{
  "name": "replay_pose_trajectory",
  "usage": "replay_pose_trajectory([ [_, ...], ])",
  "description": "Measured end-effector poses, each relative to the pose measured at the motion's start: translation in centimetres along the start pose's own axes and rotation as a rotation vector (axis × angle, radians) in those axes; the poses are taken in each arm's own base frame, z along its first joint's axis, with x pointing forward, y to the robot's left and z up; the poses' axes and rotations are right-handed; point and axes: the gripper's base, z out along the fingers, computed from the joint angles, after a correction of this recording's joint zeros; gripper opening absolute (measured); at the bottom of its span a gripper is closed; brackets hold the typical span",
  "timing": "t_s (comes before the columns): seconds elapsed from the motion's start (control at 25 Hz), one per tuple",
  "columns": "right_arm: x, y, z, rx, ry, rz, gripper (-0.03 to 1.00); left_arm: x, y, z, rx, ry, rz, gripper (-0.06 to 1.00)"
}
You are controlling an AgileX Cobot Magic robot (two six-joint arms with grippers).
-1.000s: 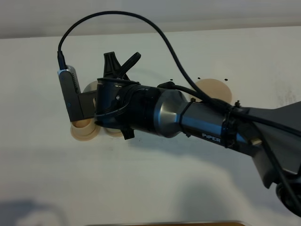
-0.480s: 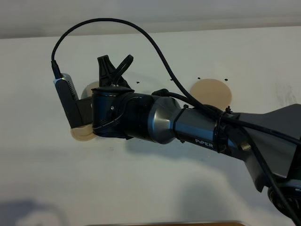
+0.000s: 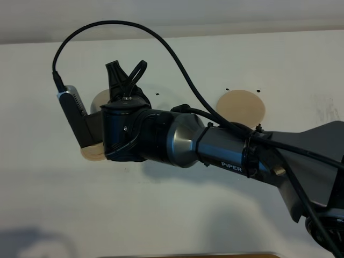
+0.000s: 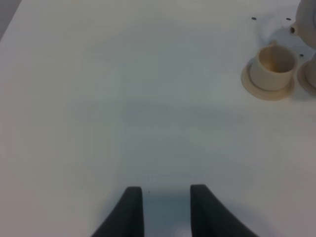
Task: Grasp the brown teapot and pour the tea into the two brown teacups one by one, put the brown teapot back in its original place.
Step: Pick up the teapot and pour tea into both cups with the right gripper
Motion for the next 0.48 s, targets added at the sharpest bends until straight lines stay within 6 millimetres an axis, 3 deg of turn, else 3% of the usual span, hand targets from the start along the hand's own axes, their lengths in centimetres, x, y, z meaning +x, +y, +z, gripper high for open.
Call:
replay_pose_trajectory([
  [0.48,-0.25,-0.03,-0.06,0.025,0.006,-0.034,0.09,0.0,0.0,0.0,0.0,0.0,0.0,0.3],
])
